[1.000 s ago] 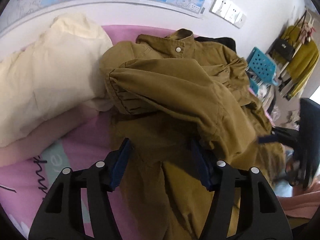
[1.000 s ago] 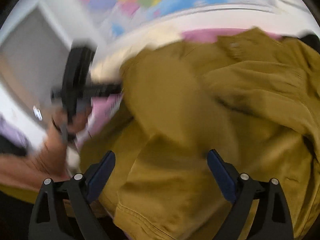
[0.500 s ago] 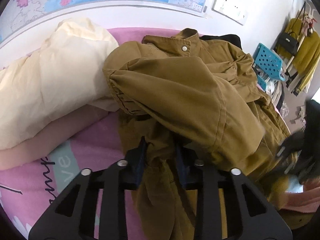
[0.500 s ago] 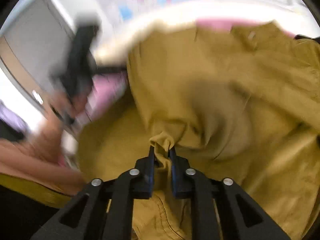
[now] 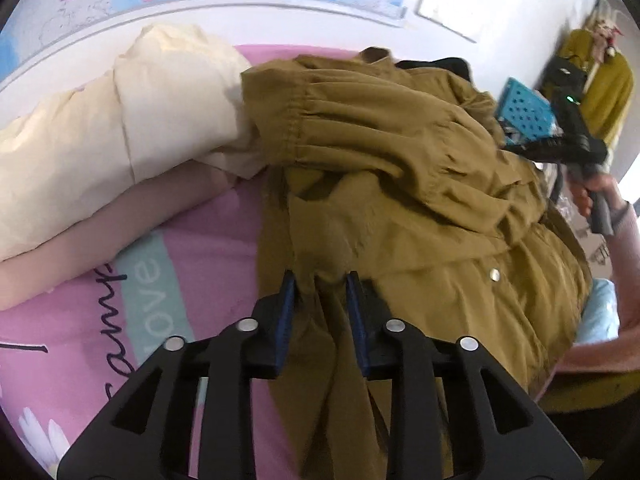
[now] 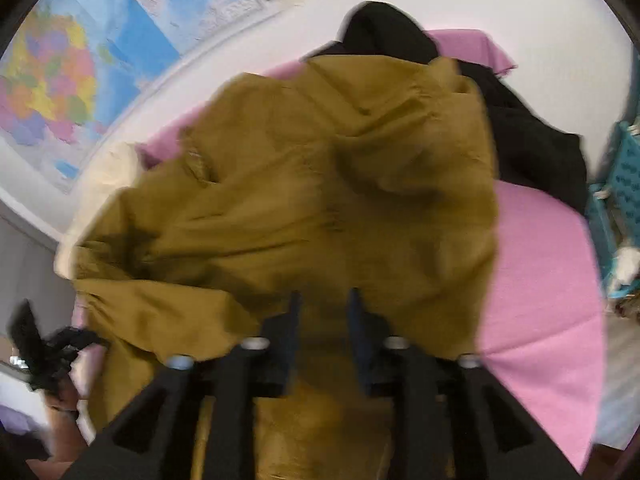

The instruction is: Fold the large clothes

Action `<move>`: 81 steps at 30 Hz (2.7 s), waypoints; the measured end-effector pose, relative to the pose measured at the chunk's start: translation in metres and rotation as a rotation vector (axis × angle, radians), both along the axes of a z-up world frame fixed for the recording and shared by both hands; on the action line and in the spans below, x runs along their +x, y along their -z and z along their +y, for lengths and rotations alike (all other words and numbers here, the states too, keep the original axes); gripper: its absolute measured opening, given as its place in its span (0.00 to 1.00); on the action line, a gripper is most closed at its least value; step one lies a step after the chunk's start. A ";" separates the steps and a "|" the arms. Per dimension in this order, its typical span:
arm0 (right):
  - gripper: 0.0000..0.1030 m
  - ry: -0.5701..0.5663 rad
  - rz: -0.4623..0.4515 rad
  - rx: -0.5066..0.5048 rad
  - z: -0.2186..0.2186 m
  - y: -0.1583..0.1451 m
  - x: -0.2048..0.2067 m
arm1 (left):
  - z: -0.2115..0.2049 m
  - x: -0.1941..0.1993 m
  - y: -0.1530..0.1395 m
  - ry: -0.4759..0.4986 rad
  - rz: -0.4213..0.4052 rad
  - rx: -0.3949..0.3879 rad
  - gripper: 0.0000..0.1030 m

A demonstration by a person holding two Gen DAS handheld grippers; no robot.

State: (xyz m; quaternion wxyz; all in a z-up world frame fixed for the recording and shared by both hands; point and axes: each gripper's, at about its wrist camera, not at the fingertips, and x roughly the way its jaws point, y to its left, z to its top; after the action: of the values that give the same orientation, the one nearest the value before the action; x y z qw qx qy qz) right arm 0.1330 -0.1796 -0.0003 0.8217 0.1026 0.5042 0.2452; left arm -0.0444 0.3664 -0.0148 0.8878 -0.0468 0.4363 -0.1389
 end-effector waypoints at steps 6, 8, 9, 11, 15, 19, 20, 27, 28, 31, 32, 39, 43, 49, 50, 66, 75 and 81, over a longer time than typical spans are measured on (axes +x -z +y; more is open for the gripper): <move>0.72 -0.325 -0.286 0.011 0.105 -0.066 -0.039 | -0.006 0.001 -0.016 0.028 -0.055 -0.019 0.47; 0.75 -0.479 -0.318 0.009 0.158 -0.076 -0.046 | -0.013 0.010 -0.012 0.030 -0.039 -0.010 0.47; 0.75 -0.530 -0.330 -0.001 0.179 -0.077 -0.050 | -0.015 0.016 -0.008 0.022 -0.022 -0.011 0.46; 0.75 -0.623 -0.350 -0.046 0.233 -0.077 -0.055 | -0.016 0.025 0.002 -0.001 0.013 -0.029 0.43; 0.72 -0.737 -0.340 -0.145 0.307 -0.061 -0.045 | -0.006 0.027 0.013 -0.036 0.037 -0.081 0.28; 0.10 -0.773 -0.153 -0.073 0.321 -0.043 -0.016 | 0.009 0.020 0.017 -0.065 0.034 -0.134 0.21; 0.08 -0.746 -0.145 -0.015 0.313 -0.049 -0.005 | 0.011 0.018 0.019 -0.069 0.037 -0.145 0.19; 0.05 -0.621 -0.128 0.203 0.308 -0.072 0.041 | 0.020 0.016 0.030 -0.099 0.048 -0.227 0.19; 0.05 -0.613 -0.144 0.156 0.318 -0.064 0.043 | 0.023 0.016 0.032 -0.113 0.057 -0.238 0.19; 0.48 -0.523 -0.107 0.069 0.328 -0.041 0.056 | 0.029 0.012 0.031 -0.126 0.060 -0.263 0.22; 0.70 -0.481 -0.092 0.060 0.320 -0.041 0.060 | 0.030 0.010 0.027 -0.127 0.055 -0.257 0.24; 0.75 -0.527 -0.327 0.003 0.262 -0.072 0.007 | 0.024 0.017 0.003 -0.105 0.000 -0.183 0.37; 0.76 -0.657 -0.501 -0.207 0.286 -0.066 -0.045 | 0.015 0.037 0.008 -0.102 0.022 -0.160 0.37; 0.60 -0.764 -0.598 -0.399 0.348 -0.038 -0.051 | 0.003 0.041 0.015 -0.075 0.040 -0.167 0.16; 0.47 -0.765 -0.568 -0.389 0.351 -0.037 -0.043 | 0.002 0.038 0.013 -0.068 0.030 -0.164 0.13; 0.68 -0.547 -0.030 0.109 0.293 -0.042 0.071 | 0.011 0.017 0.013 -0.053 0.005 -0.191 0.15; 0.85 -0.447 -0.195 0.064 0.171 -0.048 0.043 | 0.021 0.018 -0.009 -0.059 -0.044 -0.214 0.48; 0.92 -0.244 -0.179 -0.105 0.049 -0.009 0.007 | 0.010 0.057 -0.035 -0.050 -0.096 -0.140 0.54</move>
State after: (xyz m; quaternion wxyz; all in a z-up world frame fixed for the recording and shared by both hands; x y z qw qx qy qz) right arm 0.1402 -0.1306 0.0084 0.8315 -0.0248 0.4499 0.3249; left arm 0.0127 0.3764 0.0206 0.9054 -0.1126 0.3812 -0.1490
